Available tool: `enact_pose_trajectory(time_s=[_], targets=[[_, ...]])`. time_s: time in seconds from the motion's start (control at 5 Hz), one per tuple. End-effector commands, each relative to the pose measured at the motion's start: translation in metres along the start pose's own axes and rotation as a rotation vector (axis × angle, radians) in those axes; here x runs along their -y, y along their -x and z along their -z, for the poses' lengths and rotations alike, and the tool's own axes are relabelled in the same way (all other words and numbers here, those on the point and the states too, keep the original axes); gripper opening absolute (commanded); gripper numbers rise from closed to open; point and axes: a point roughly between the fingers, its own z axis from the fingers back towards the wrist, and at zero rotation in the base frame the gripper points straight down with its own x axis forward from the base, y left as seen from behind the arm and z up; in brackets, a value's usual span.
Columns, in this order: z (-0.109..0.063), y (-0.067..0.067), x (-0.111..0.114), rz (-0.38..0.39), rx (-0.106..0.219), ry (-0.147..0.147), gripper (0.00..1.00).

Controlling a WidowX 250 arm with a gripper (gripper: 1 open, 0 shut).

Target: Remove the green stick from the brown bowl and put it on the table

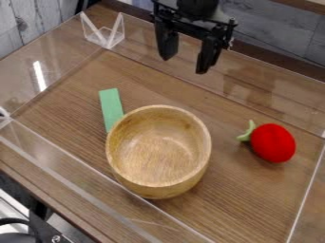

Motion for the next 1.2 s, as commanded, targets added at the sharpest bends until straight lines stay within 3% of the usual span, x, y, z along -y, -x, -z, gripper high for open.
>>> enact_pose_trajectory(time_s=[0.0,0.2,0.6,1.0], targets=[[0.004,0.001,0.000,-0.014,0.004,0.000,1.00],[0.011,0.008,-0.011,-0.100,0.008,0.013,1.00],[0.016,0.031,-0.066,-0.369,0.077,0.066,1.00],[0.030,0.044,-0.112,-0.637,0.114,0.123,1.00]])
